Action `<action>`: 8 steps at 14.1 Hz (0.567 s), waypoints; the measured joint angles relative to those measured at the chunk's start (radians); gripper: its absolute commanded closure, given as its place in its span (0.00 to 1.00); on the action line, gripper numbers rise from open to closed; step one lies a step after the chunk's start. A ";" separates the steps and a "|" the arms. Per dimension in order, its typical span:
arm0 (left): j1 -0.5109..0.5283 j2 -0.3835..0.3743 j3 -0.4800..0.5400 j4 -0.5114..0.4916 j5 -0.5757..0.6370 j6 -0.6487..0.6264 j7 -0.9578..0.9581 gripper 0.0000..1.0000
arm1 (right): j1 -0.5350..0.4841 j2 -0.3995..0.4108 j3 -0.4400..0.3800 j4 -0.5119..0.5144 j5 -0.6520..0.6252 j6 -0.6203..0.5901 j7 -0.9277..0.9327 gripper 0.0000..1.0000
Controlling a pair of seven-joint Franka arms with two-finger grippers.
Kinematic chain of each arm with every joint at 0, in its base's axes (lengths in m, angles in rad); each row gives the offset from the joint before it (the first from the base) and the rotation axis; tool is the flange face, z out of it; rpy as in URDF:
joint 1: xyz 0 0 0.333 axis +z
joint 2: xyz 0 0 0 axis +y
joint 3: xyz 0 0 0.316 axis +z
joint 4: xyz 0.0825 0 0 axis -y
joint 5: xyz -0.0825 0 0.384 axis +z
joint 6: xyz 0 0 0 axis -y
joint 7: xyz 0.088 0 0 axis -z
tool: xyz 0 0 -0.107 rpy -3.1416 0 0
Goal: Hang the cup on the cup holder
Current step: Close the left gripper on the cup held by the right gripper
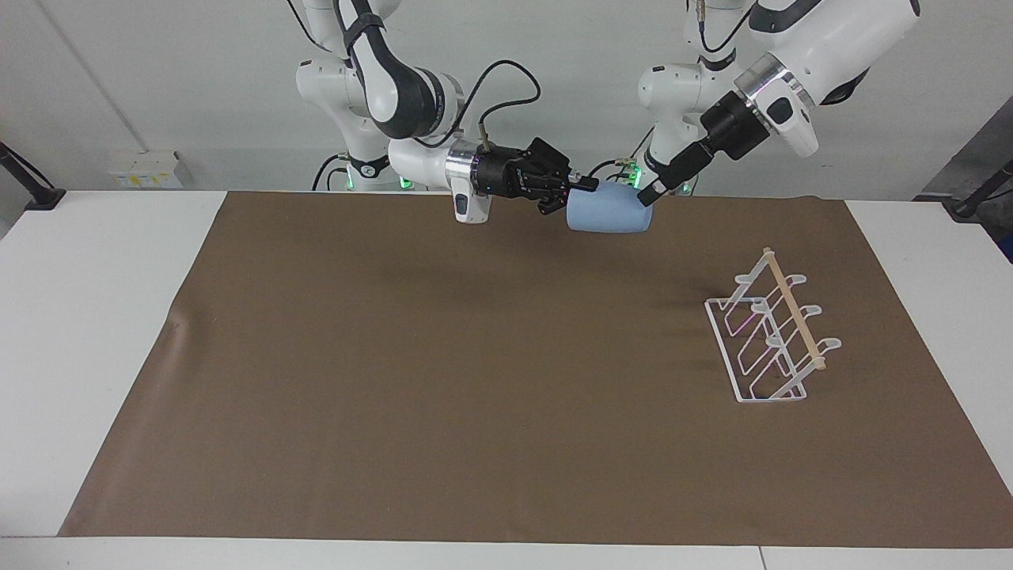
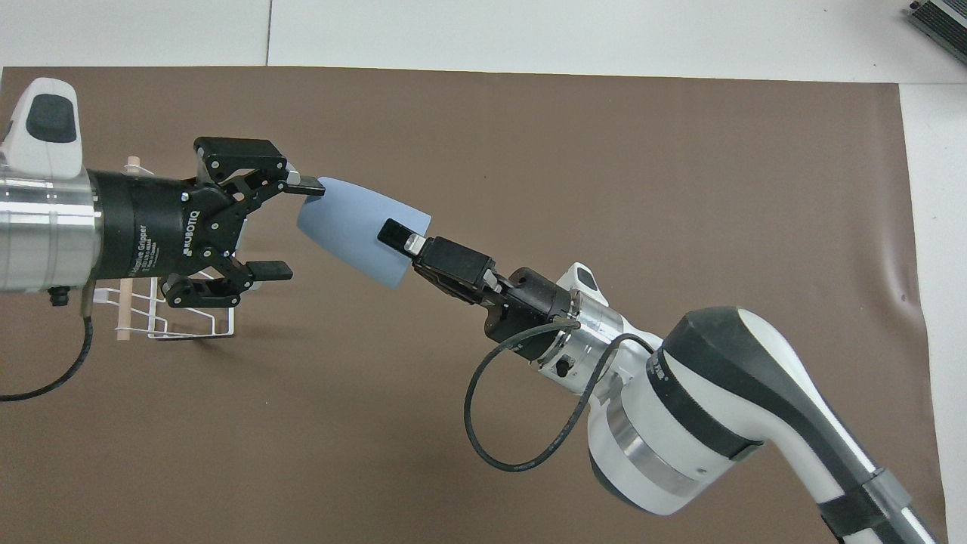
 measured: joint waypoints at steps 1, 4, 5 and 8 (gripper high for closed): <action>-0.008 0.000 0.000 -0.003 0.007 0.019 0.009 0.00 | 0.000 0.000 0.000 0.000 0.000 0.011 0.000 1.00; -0.054 0.007 -0.003 -0.025 0.013 0.110 0.022 0.00 | 0.000 0.000 0.001 0.000 -0.001 0.036 0.000 1.00; -0.070 0.015 -0.003 -0.030 0.015 0.126 0.033 0.00 | 0.000 0.000 0.001 0.000 -0.001 0.037 0.000 1.00; -0.087 0.030 -0.002 -0.032 0.031 0.133 0.075 0.00 | 0.000 0.000 0.001 0.000 -0.001 0.037 0.000 1.00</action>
